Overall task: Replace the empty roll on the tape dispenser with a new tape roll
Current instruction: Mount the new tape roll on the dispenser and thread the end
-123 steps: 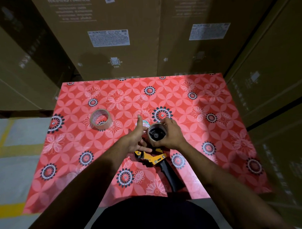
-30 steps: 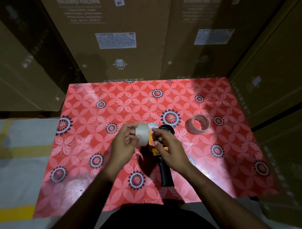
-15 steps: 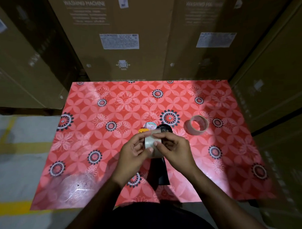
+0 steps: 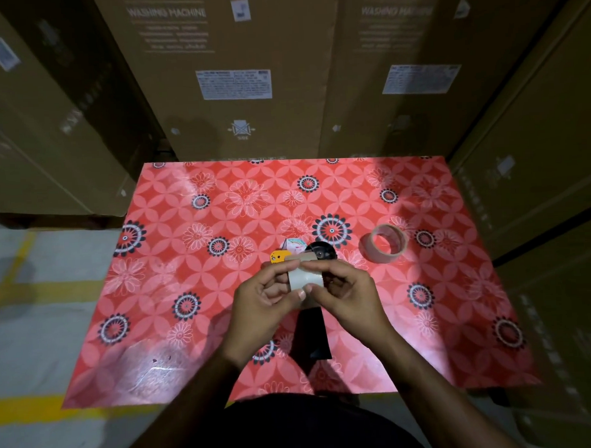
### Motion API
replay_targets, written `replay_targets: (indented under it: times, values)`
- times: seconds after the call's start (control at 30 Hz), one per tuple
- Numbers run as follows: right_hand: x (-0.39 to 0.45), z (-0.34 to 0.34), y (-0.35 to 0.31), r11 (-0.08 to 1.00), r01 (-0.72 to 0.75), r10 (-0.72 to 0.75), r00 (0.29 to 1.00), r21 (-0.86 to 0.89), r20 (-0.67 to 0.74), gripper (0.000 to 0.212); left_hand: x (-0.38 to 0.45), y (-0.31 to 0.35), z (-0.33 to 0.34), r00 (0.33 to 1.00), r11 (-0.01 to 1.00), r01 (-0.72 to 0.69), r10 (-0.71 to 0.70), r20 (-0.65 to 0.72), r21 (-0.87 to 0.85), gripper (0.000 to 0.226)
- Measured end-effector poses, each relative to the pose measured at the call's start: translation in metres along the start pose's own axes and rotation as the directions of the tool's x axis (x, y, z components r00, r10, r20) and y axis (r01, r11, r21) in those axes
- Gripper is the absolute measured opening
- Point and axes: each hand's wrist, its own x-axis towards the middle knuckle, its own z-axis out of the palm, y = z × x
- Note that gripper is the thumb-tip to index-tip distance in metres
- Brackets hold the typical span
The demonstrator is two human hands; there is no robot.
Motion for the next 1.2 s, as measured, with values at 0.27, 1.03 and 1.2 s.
replay_targets:
  times: [0.27,1.03,1.2]
  values:
    - [0.001,0.001,-0.002,0.999,-0.019,0.02,0.999,0.03,-0.051,0.012,0.002,0.0,0.002,0.996,0.998,-0.029,0.033,-0.08,0.053,0.015]
    - [-0.003,-0.008,-0.001,0.996,-0.066,0.069,0.997,0.065,-0.046,0.019,0.001,0.0,0.0,0.996,1.0,0.018,-0.017,0.088,-0.017,0.047]
    - [-0.004,-0.013,-0.004,0.995,-0.039,0.031,0.996,0.089,0.088,0.035,0.002,-0.001,0.002,0.999,0.997,-0.002,-0.002,0.045,0.071,0.037]
